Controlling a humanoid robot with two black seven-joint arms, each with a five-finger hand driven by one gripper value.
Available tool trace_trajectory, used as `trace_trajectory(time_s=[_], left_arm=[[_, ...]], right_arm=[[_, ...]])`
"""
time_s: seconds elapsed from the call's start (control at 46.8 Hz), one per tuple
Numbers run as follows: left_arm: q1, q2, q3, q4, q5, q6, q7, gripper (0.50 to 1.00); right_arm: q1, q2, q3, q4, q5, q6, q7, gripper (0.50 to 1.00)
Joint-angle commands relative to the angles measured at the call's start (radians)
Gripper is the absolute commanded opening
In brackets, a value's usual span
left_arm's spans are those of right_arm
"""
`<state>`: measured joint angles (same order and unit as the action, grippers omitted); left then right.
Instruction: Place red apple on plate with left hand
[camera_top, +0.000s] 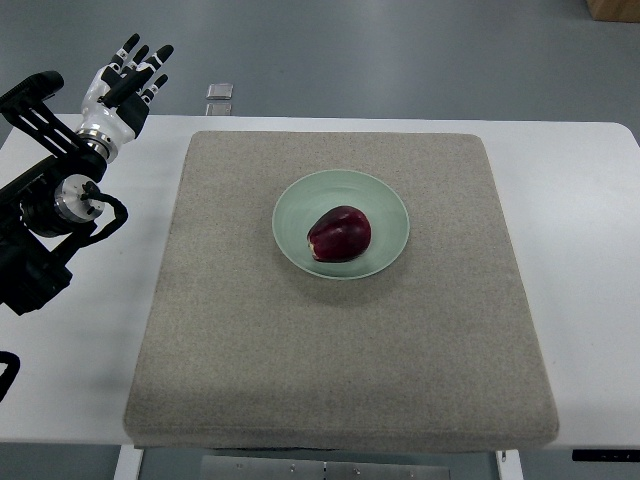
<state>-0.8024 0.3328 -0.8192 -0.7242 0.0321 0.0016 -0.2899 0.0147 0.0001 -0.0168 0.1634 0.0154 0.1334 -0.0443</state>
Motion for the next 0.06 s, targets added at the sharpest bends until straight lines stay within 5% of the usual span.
trace_trajectory(time_s=[0.0,0.043], left_arm=[[0.000,0.000,0.000,0.000,0.000,0.000,0.000,0.996],[0.000,0.000,0.000,0.000,0.000,0.000,0.000,0.996]], right_arm=[[-0.001,0.000,0.000,0.016,0.000,0.000,0.000,0.930],[-0.001,0.000,0.000,0.021,0.000,0.000,0.000,0.930]])
